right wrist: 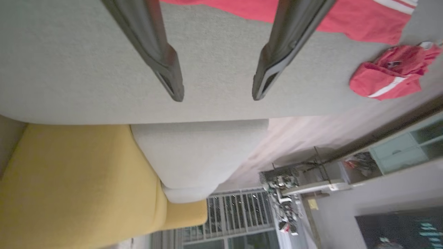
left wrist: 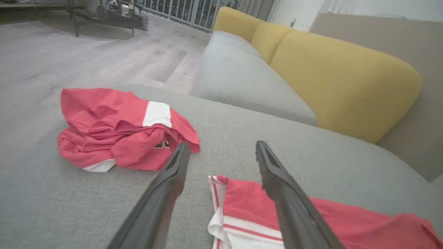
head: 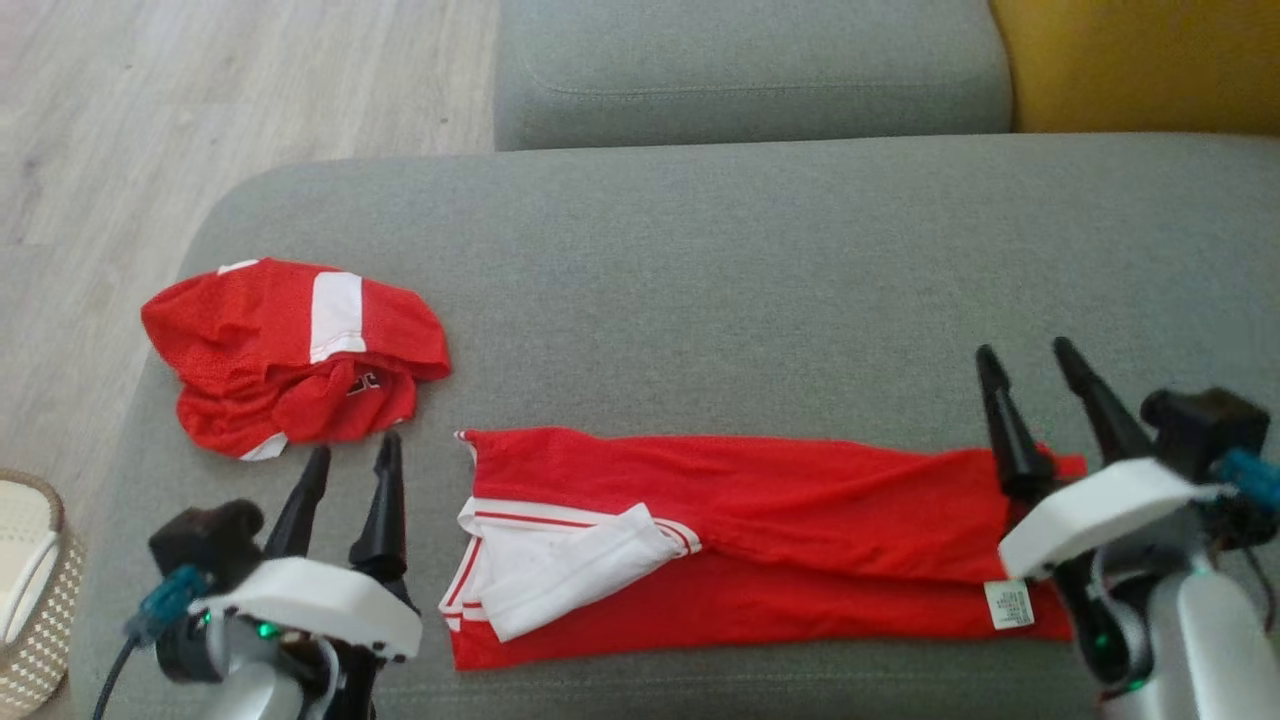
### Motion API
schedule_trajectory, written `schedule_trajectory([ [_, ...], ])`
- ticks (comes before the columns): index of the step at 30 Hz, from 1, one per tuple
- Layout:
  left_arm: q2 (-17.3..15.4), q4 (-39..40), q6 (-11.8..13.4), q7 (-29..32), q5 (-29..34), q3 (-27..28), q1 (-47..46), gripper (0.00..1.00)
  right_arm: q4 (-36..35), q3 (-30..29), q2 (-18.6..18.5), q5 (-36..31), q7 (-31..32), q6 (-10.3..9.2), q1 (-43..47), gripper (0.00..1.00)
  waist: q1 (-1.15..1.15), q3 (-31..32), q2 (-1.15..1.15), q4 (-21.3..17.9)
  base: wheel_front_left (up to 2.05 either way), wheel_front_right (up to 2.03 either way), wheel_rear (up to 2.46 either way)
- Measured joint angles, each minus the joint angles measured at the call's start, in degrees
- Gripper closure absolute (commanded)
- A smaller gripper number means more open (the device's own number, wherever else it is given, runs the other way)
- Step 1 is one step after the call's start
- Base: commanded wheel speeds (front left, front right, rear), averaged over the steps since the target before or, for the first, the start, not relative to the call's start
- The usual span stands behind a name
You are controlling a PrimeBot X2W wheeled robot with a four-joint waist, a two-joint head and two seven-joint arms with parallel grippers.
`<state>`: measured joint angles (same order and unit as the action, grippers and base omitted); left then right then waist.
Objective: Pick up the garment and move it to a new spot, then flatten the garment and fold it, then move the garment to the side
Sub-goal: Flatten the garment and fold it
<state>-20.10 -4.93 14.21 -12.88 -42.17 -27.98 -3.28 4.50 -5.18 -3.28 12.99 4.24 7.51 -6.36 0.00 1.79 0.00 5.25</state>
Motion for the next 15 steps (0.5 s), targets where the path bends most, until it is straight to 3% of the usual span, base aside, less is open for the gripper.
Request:
schedule_trajectory([
  [7,5.61,0.69,-1.96,-1.35,3.54,6.12,4.74,0.0,-0.09,1.57,0.55,3.35,-11.12,0.0,5.4,0.0,0.0,0.87,0.0,0.9,0.0,0.0,0.0],
  [15,15.04,1.53,-8.23,-1.41,14.19,15.53,10.47,0.0,3.57,1.6,0.63,4.85,-15.77,0.0,7.82,0.0,0.0,1.08,0.0,1.29,0.0,0.0,0.0],
])
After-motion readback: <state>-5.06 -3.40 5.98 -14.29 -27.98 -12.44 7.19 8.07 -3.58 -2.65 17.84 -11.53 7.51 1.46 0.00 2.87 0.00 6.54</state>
